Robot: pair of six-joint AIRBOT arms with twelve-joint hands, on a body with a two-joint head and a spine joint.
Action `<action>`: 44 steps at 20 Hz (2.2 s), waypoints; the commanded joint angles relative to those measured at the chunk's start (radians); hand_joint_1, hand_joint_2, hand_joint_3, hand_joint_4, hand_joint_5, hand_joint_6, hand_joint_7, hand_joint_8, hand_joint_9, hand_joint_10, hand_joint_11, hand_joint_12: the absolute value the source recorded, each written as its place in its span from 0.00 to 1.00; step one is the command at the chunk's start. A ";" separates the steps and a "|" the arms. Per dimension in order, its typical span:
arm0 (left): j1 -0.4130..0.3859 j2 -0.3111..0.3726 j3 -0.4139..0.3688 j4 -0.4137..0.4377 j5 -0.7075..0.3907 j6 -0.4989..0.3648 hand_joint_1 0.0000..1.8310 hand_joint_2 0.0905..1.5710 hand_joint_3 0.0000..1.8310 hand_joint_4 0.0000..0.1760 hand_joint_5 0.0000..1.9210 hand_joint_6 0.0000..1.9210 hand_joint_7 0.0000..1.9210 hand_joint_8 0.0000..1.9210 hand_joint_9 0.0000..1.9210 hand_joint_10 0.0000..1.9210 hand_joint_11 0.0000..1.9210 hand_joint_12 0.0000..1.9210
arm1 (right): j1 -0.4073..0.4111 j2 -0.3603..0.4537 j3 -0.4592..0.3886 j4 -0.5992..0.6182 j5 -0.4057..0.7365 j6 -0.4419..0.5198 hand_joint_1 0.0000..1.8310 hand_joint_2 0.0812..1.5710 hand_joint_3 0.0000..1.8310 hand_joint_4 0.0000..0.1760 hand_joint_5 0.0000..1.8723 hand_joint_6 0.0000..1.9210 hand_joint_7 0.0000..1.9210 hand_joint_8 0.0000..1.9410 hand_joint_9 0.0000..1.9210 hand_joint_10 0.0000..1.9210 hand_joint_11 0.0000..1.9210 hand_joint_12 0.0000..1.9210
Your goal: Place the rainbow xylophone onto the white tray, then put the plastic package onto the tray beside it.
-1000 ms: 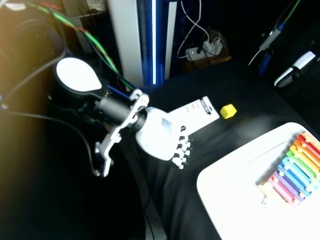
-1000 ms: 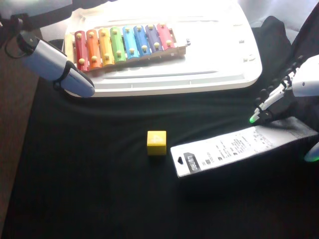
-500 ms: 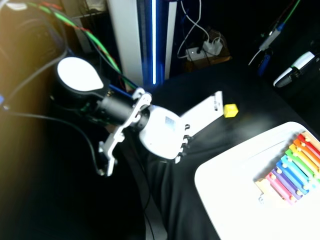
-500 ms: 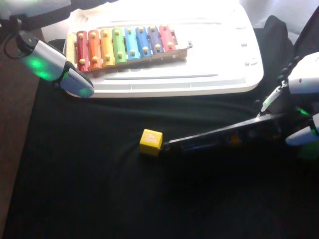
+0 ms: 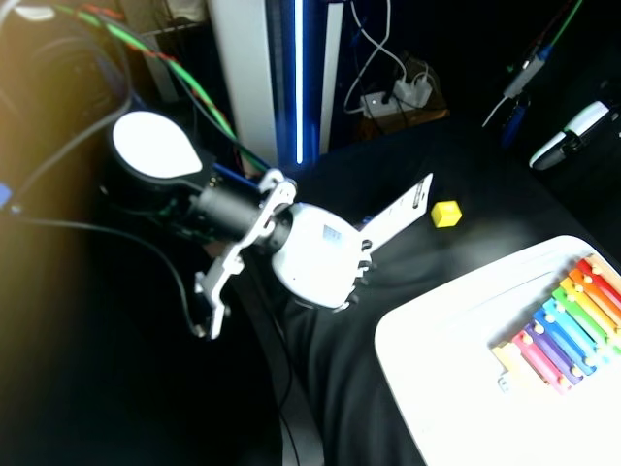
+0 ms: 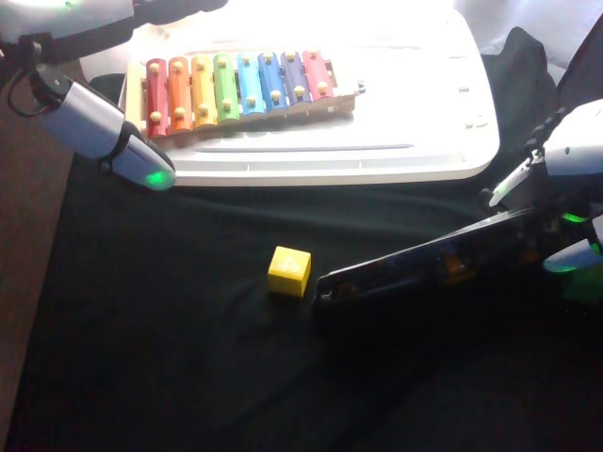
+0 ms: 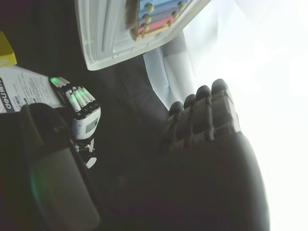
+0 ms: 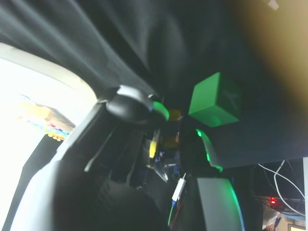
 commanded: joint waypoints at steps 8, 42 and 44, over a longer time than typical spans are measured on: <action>-0.003 -0.008 0.002 -0.036 -0.077 0.002 0.42 0.43 0.00 0.21 0.00 0.00 0.00 0.00 0.00 0.00 0.01 0.00 | 0.005 0.008 0.019 0.136 0.007 -0.049 0.62 0.76 0.00 0.00 0.41 0.65 0.55 0.48 0.63 0.47 0.50 0.79; 0.050 -0.009 0.011 -0.081 -0.091 0.002 0.46 0.45 0.00 0.29 0.00 0.00 0.00 0.00 0.01 0.00 0.00 0.00 | 0.096 0.077 0.047 0.981 0.166 -0.617 0.67 0.75 0.00 0.00 0.36 0.67 0.51 0.60 0.73 0.01 0.51 0.56; 0.052 -0.009 0.011 -0.081 -0.089 0.002 0.45 0.45 0.00 0.28 0.00 0.00 0.00 0.00 0.01 0.00 0.00 0.00 | 0.096 0.072 0.047 1.025 0.175 -0.650 0.67 0.76 0.00 0.00 0.34 0.69 0.49 0.64 0.72 0.01 0.50 0.54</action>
